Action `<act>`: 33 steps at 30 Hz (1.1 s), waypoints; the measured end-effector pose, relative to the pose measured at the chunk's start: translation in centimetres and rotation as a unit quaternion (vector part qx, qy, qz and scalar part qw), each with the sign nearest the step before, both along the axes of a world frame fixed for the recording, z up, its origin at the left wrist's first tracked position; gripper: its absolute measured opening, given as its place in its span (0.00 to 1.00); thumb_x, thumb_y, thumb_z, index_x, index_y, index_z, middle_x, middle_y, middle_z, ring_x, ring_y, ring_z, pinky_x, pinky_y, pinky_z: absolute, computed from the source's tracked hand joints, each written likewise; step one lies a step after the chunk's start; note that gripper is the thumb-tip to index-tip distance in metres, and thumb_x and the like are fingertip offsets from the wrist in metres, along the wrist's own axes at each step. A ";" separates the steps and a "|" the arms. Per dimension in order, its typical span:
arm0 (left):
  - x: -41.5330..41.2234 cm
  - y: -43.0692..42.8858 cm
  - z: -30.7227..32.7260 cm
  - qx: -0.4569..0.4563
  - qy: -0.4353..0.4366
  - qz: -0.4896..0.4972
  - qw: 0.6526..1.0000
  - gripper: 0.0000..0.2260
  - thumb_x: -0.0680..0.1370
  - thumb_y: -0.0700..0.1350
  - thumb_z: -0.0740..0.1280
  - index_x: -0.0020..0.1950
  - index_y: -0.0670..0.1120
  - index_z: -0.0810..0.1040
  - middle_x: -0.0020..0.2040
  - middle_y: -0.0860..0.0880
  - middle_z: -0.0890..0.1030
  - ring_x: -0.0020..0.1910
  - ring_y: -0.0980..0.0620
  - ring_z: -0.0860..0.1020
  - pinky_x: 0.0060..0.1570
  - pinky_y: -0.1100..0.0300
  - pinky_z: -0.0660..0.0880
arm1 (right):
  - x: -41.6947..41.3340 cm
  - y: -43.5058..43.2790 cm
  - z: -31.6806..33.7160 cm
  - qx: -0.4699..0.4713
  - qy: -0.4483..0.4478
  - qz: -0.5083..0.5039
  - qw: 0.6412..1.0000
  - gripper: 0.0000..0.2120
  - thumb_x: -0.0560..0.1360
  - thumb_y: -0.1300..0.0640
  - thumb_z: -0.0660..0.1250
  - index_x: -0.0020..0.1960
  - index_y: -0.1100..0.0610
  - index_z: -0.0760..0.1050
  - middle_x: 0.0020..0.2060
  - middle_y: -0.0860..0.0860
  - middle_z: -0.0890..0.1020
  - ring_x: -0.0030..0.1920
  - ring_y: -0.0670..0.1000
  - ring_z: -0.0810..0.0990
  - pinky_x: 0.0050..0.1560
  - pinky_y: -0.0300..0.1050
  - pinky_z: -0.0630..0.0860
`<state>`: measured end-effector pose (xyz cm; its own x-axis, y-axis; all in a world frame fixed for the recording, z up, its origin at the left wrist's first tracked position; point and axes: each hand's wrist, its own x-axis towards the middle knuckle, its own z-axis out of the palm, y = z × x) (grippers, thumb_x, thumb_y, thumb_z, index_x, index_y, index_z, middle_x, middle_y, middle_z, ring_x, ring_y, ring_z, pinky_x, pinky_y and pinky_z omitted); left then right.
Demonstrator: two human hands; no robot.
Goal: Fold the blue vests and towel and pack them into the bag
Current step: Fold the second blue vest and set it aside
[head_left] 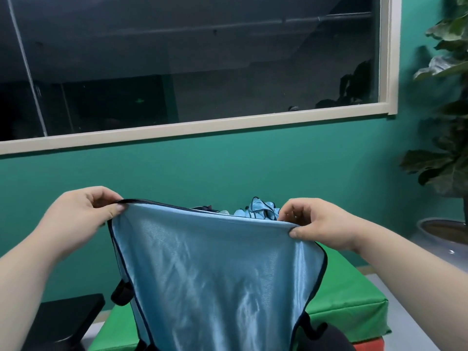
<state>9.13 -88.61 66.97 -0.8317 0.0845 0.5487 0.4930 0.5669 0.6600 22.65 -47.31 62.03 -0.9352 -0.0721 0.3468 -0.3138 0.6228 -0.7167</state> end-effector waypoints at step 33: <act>0.1 -0.2 -1.0 -0.166 -0.011 0.004 0.986 0.15 0.78 0.41 0.70 0.42 0.63 0.79 0.37 0.62 0.83 0.43 0.50 0.81 0.50 0.51 0.76 | -0.5 2.1 -1.4 0.162 -0.040 -0.060 0.984 0.14 0.70 0.51 0.78 0.39 0.45 0.71 0.30 0.40 0.74 0.32 0.43 0.68 0.35 0.40 0.66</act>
